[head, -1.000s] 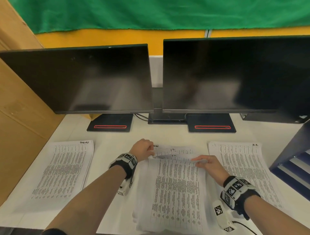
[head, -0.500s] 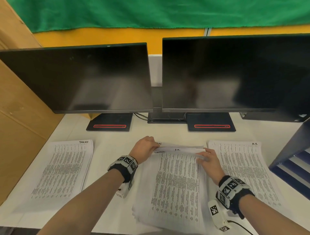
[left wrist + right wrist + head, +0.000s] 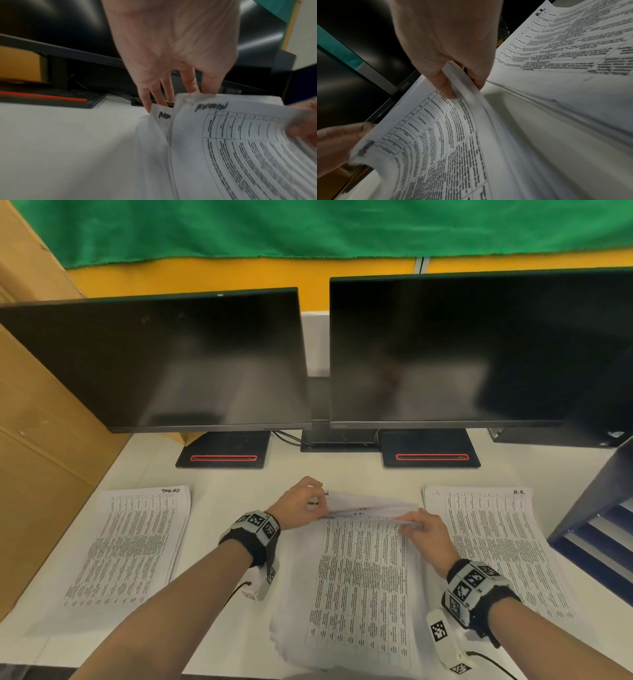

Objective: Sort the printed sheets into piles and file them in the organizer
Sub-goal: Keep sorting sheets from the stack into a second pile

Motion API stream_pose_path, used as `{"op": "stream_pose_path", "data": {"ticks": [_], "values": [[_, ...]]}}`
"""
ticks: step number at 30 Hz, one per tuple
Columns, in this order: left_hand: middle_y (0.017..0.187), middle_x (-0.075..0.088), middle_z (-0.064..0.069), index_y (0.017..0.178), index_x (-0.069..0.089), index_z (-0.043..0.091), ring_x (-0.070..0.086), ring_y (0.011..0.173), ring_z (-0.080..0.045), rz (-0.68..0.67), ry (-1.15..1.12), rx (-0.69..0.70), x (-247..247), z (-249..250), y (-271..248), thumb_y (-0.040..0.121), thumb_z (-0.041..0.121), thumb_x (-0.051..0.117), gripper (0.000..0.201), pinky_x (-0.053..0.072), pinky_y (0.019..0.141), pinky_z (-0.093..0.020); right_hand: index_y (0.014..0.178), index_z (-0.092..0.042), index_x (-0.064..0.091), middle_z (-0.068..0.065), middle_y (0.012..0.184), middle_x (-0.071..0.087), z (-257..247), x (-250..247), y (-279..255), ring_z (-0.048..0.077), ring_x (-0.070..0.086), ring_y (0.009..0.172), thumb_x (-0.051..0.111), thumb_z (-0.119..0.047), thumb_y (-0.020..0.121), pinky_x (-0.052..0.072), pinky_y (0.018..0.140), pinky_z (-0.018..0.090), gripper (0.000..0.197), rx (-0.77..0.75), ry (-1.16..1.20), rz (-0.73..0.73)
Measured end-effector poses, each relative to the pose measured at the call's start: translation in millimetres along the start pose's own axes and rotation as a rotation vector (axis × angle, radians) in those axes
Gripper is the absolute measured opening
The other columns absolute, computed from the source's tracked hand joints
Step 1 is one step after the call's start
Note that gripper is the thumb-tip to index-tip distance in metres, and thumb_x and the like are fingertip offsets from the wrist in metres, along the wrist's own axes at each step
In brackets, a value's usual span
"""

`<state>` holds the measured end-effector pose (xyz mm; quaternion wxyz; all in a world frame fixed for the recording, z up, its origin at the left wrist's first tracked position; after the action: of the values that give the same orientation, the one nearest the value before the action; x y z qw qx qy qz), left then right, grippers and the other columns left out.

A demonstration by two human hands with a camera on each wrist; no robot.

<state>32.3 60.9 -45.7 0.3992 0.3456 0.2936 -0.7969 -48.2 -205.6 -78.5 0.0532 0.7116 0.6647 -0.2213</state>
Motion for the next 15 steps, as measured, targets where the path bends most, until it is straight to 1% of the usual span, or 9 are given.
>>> {"op": "stream_pose_path", "data": {"ticks": [2,3,5,7,9,11,12,13,15], "values": [[0.103,0.056,-0.008,0.091,0.070,0.005,0.053,0.099,-0.020,0.017,-0.130,-0.116,-3.6,-0.9,4.2,0.097,0.027,0.047,0.033,0.038,0.087,-0.026,0.085,-0.017,0.074,0.005,0.098,0.069,1.2,-1.7,-0.6,0.018,0.060,0.101,0.061,0.000,0.083,0.044,0.088,0.026,0.021,0.001,0.033,-0.013],[0.098,0.059,-0.009,0.093,0.071,0.004,0.054,0.095,-0.021,0.032,-0.168,-0.184,-5.4,-4.1,6.2,0.099,0.026,0.043,0.036,0.037,0.082,-0.025,0.084,-0.015,0.075,0.005,0.094,0.070,2.0,-2.7,-1.1,0.018,0.063,0.096,0.061,0.002,0.083,0.047,0.087,0.027,0.022,-0.003,0.040,-0.019],[0.103,0.066,-0.008,0.094,0.072,0.007,0.057,0.098,-0.021,0.059,-0.200,-0.248,-7.1,-15.4,10.6,0.097,0.018,0.046,0.028,0.037,0.081,-0.022,0.083,-0.011,0.077,0.004,0.091,0.073,2.4,-4.2,-2.5,0.016,0.065,0.093,0.063,0.005,0.082,0.049,0.089,0.029,0.021,-0.018,0.046,-0.042],[0.105,0.068,-0.007,0.091,0.072,0.010,0.058,0.095,-0.017,0.078,-0.201,-0.267,-9.0,-24.8,11.3,0.091,0.006,0.051,0.021,0.040,0.079,-0.018,0.081,-0.008,0.077,0.007,0.088,0.074,2.6,-5.7,-3.2,0.017,0.066,0.091,0.065,0.005,0.081,0.050,0.088,0.026,0.017,-0.025,0.066,-0.058],[0.097,0.065,-0.006,0.084,0.065,0.017,0.056,0.090,-0.016,0.094,-0.203,-0.281,-10.1,-30.2,10.1,0.085,-0.001,0.055,0.020,0.042,0.070,-0.015,0.081,-0.006,0.077,0.010,0.087,0.074,3.5,-6.7,-3.3,0.020,0.067,0.090,0.067,0.003,0.080,0.050,0.082,0.019,0.013,-0.023,0.103,-0.065],[0.095,0.058,-0.003,0.087,0.054,0.019,0.054,0.088,-0.019,0.079,-0.192,-0.282,-9.0,-31.6,8.3,0.081,0.001,0.063,0.021,0.040,0.063,-0.013,0.081,-0.006,0.077,0.010,0.087,0.074,2.6,-7.1,-3.4,0.018,0.067,0.090,0.068,0.002,0.080,0.047,0.077,0.013,0.011,-0.025,0.106,-0.066],[0.097,0.056,-0.002,0.091,0.052,0.018,0.052,0.087,-0.019,0.053,-0.178,-0.280,-7.3,-31.5,7.5,0.081,0.003,0.066,0.023,0.039,0.063,-0.013,0.081,-0.006,0.077,0.009,0.087,0.074,2.5,-6.7,-2.9,0.017,0.066,0.089,0.068,0.001,0.080,0.046,0.076,0.011,0.011,-0.024,0.094,-0.067],[0.100,0.055,-0.001,0.097,0.052,0.017,0.052,0.089,-0.018,0.025,-0.156,-0.272,-5.4,-32.2,7.0,0.081,0.004,0.067,0.025,0.039,0.066,-0.014,0.081,-0.007,0.077,0.008,0.087,0.074,2.2,-6.3,-2.4,0.016,0.066,0.089,0.068,0.001,0.080,0.045,0.075,0.010,0.012,-0.024,0.086,-0.071],[0.105,0.056,-0.002,0.108,0.060,0.014,0.054,0.094,-0.019,-0.006,-0.053,-0.255,-4.4,-33.6,6.2,0.083,0.008,0.066,0.025,0.039,0.076,-0.019,0.082,-0.008,0.076,0.007,0.088,0.073,1.4,-5.7,-1.6,0.013,0.064,0.090,0.067,0.001,0.081,0.043,0.075,0.009,0.013,-0.013,0.077,-0.084]]}}
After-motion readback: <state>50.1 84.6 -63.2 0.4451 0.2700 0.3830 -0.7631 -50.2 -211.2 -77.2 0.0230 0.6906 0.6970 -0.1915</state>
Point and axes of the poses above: each hand's wrist, its own y-axis towards the middle knuckle, its own x-axis out of the palm, z = x × y, the point moved 3 cm from there along y, towards the middle knuckle
